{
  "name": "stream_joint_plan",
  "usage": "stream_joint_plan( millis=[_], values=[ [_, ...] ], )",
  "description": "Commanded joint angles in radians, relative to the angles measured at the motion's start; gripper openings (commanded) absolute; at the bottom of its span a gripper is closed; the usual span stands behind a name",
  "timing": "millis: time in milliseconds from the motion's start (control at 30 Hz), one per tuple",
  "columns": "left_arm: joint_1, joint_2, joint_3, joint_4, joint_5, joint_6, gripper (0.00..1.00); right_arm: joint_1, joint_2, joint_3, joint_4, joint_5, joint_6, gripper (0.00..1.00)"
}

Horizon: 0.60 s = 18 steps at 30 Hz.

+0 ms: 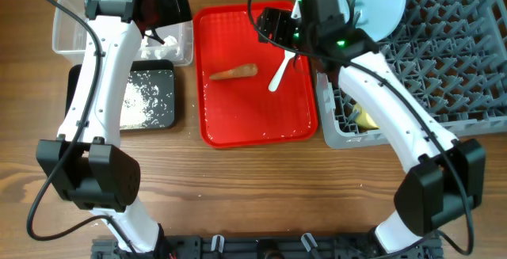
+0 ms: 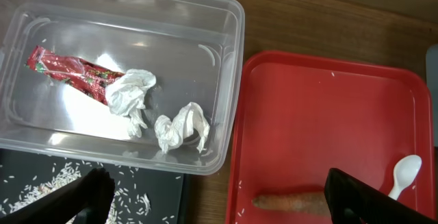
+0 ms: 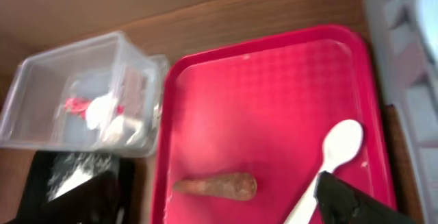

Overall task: Sort waste into correct bins and load items into the dishwasher rack
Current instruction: 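Reach the right gripper to the white spoon and grasp it, then carry the white spoon right and lay it in the dish rack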

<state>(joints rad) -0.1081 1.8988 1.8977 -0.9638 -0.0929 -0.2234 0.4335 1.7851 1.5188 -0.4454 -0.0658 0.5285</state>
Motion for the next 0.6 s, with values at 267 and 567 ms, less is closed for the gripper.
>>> stream_joint_plan(
  millis=[267, 567],
  values=[
    [0.004, -0.012, 0.015, 0.003, -0.01, -0.002, 1.0, 0.036, 0.303, -0.002, -0.002, 0.297, 0.178, 0.66],
    [0.004, -0.012, 0.015, 0.003, -0.01, -0.002, 1.0, 0.036, 0.37, -0.003, -0.012, 0.357, 0.182, 0.56]
  ],
)
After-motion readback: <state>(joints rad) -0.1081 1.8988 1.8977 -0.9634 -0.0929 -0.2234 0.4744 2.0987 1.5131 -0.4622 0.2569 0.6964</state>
